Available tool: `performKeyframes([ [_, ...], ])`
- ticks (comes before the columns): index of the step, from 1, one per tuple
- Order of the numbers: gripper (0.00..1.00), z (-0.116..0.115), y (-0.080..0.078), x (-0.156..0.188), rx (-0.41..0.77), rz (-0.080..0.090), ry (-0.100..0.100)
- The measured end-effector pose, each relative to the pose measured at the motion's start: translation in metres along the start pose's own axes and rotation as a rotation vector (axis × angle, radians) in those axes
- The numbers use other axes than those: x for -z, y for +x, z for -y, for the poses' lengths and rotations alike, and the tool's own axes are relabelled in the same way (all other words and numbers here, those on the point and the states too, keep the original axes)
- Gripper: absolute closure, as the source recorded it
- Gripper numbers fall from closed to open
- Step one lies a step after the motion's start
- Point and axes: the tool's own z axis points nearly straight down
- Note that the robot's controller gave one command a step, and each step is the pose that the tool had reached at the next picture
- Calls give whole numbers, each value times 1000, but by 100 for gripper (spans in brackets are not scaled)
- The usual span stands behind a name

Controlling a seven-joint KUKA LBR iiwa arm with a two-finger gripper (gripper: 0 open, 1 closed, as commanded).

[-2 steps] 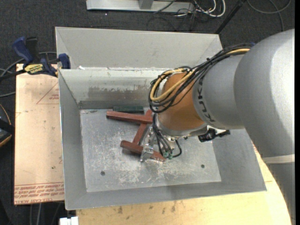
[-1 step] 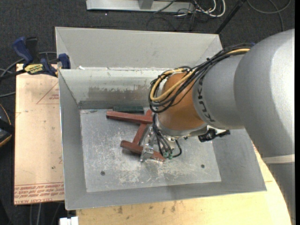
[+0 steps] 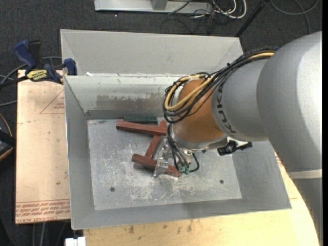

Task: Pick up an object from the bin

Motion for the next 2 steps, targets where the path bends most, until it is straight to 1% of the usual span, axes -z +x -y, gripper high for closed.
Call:
performKeyframes([
  [1, 100, 1, 4, 17, 1, -14, 5],
  [2, 100, 1, 3, 37, 2, -12, 4],
])
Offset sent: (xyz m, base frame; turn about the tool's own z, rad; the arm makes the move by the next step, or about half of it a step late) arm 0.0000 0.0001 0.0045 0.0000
